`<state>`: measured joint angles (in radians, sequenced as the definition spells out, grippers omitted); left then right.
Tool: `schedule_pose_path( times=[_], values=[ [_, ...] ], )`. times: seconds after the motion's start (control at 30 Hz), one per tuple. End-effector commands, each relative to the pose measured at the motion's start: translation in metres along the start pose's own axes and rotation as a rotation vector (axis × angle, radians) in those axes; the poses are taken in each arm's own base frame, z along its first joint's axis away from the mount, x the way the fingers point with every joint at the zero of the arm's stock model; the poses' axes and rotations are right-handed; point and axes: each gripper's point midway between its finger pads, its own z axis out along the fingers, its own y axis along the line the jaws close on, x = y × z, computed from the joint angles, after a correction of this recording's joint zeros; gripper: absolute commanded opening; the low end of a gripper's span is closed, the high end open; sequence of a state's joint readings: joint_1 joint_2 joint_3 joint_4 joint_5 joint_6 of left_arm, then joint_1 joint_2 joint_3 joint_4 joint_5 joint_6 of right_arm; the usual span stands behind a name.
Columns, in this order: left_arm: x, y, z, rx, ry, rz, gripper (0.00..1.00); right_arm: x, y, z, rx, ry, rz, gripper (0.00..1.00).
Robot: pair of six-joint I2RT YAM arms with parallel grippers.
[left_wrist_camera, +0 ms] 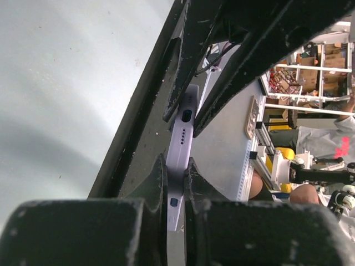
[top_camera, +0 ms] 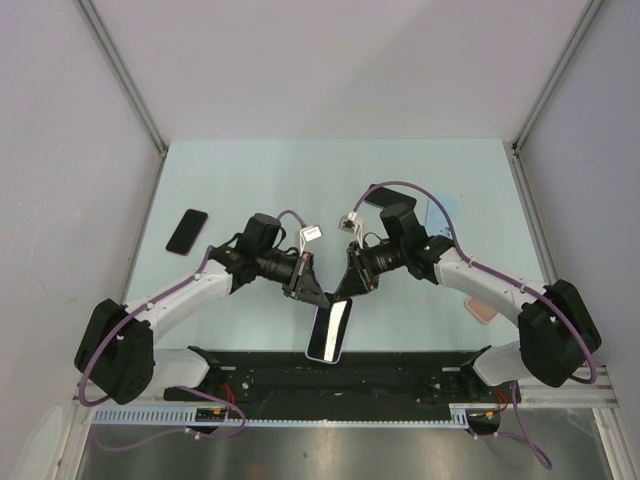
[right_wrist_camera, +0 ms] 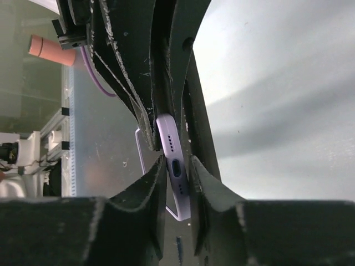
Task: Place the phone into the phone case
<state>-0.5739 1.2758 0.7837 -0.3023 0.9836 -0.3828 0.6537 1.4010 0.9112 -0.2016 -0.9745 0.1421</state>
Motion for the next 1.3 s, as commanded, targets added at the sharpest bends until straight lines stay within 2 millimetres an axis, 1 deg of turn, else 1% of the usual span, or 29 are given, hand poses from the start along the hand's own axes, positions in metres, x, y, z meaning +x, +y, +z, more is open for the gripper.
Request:
schedule_pose_path(
  times=[0.0,0.1,0.13,0.17,0.23,0.27,0.3,0.33,0.37,0.4,0.43,0.47,0.5,0.53,0.57,0.6,0.67,0.7,0.73,0.77,0.8,0.87,0.9,1.03,1.07,1.13,1.17,1.23,1.27],
  values=[
    [-0.007,-0.023,-0.003,0.091,0.011,0.049,0.00,-0.023,0.010,0.001,-0.042,-0.044,-0.039,0.09],
    [-0.021,-0.017,-0.007,0.037,-0.037,0.040,0.09,-0.025,0.012,0.001,-0.042,-0.059,-0.007,0.00],
    [-0.027,-0.015,-0.010,0.025,-0.057,0.038,0.14,-0.026,0.011,0.000,-0.029,-0.067,0.006,0.00],
    [-0.033,-0.013,-0.012,0.010,-0.080,0.018,0.17,-0.026,0.010,0.000,-0.025,-0.077,0.014,0.00],
    [-0.050,-0.009,-0.021,0.001,-0.136,0.015,0.19,-0.031,0.010,-0.002,-0.023,-0.114,0.051,0.00],
    [-0.056,-0.009,-0.024,-0.003,-0.153,0.012,0.24,-0.028,0.008,-0.003,-0.017,-0.118,0.076,0.00],
    [-0.061,-0.004,-0.028,-0.024,-0.169,-0.005,0.32,-0.031,0.007,-0.003,-0.010,-0.134,0.086,0.00],
    [-0.070,-0.004,-0.033,-0.045,-0.191,0.002,0.50,-0.033,0.000,-0.003,0.023,-0.150,0.128,0.00],
    [-0.076,0.003,-0.036,-0.094,-0.217,0.004,0.57,-0.033,-0.005,-0.004,0.043,-0.158,0.164,0.00],
    [-0.080,0.009,-0.042,-0.136,-0.241,-0.007,0.75,-0.032,-0.009,-0.004,0.056,-0.165,0.190,0.00],
    [-0.086,0.012,-0.047,-0.168,-0.267,-0.003,0.83,-0.033,-0.019,-0.005,0.089,-0.186,0.239,0.00],
    [-0.089,0.016,-0.051,-0.200,-0.287,-0.002,0.86,-0.034,-0.025,-0.006,0.112,-0.198,0.259,0.00],
    [-0.094,0.031,-0.060,-0.286,-0.330,-0.022,0.87,-0.034,-0.036,-0.007,0.160,-0.222,0.281,0.00],
    [-0.097,0.034,-0.067,-0.329,-0.358,-0.019,0.90,-0.037,-0.044,-0.009,0.182,-0.245,0.319,0.00],
    [-0.099,0.041,-0.074,-0.385,-0.383,-0.020,0.91,-0.040,-0.051,-0.010,0.203,-0.266,0.343,0.00],
    [-0.099,0.054,-0.082,-0.479,-0.409,-0.041,0.93,-0.040,-0.063,-0.013,0.240,-0.296,0.385,0.00],
    [-0.098,0.062,-0.095,-0.566,-0.446,-0.039,0.94,-0.051,-0.082,-0.021,0.281,-0.382,0.471,0.00],
    [-0.096,0.070,-0.102,-0.626,-0.461,-0.055,0.95,-0.060,-0.095,-0.026,0.323,-0.443,0.485,0.00],
    [-0.093,0.072,-0.107,-0.651,-0.475,-0.049,0.95,-0.059,-0.105,-0.029,0.347,-0.469,0.519,0.00],
    [-0.089,0.076,-0.110,-0.675,-0.478,-0.058,0.95,-0.064,-0.113,-0.037,0.362,-0.516,0.580,0.00],
    [-0.089,0.080,-0.116,-0.711,-0.496,-0.063,0.96,-0.072,-0.123,-0.044,0.390,-0.574,0.593,0.00],
    [-0.081,0.085,-0.119,-0.735,-0.505,-0.083,0.97,-0.078,-0.138,-0.055,0.408,-0.652,0.680,0.00],
    [-0.079,0.087,-0.119,-0.739,-0.504,-0.089,0.98,-0.084,-0.145,-0.062,0.433,-0.710,0.692,0.00],
    [-0.063,0.095,-0.110,-0.720,-0.473,-0.133,0.96,-0.082,-0.168,-0.077,0.537,-0.845,0.791,0.00],
    [-0.062,0.095,-0.107,-0.703,-0.472,-0.135,0.95,-0.072,-0.172,-0.080,0.563,-0.866,0.824,0.00],
    [-0.054,0.097,-0.097,-0.660,-0.447,-0.165,0.92,-0.064,-0.181,-0.092,0.616,-0.950,0.888,0.00],
    [-0.053,0.098,-0.094,-0.646,-0.447,-0.172,0.91,-0.051,-0.189,-0.098,0.672,-0.983,0.914,0.00],
    [-0.042,0.107,-0.082,-0.615,-0.423,-0.232,0.86,-0.043,-0.187,-0.106,0.699,-1.031,0.947,0.00],
    [-0.045,0.103,-0.075,-0.561,-0.424,-0.230,0.84,-0.039,-0.187,-0.109,0.718,-1.054,0.953,0.00]
  ],
)
